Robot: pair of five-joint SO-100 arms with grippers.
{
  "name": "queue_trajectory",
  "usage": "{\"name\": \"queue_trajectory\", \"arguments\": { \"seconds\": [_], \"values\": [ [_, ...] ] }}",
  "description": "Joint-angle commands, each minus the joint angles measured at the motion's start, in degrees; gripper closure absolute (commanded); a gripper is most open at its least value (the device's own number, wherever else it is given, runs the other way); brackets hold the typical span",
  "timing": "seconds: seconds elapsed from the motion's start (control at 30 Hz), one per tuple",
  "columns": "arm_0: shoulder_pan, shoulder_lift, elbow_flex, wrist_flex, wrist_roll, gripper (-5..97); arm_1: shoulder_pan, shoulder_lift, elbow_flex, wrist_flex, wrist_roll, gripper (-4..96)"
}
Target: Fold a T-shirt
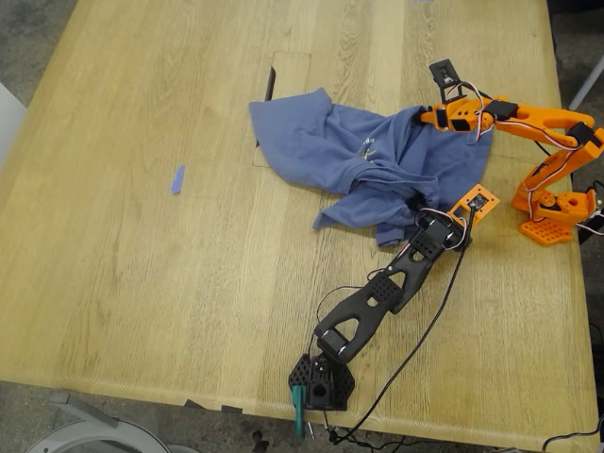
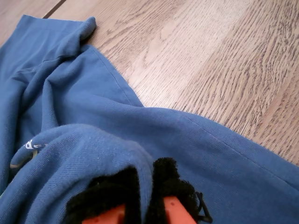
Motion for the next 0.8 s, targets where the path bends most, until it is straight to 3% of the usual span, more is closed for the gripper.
{"name": "queue_trajectory", "arguments": {
  "seconds": [0.0,0.43,0.77],
  "values": [
    [-4.57,-0.53,-1.76,2.37,2.20,15,-0.53,3.08,-1.23,-0.18,-0.53,91.3],
    [-10.20,-2.02,-1.93,3.78,9.40,45,-0.35,3.08,-1.23,-0.79,-0.53,91.3],
    [-13.27,-3.69,-1.85,3.16,10.63,54,0.26,3.16,-1.41,-1.32,-0.26,91.3]
  ]
}}
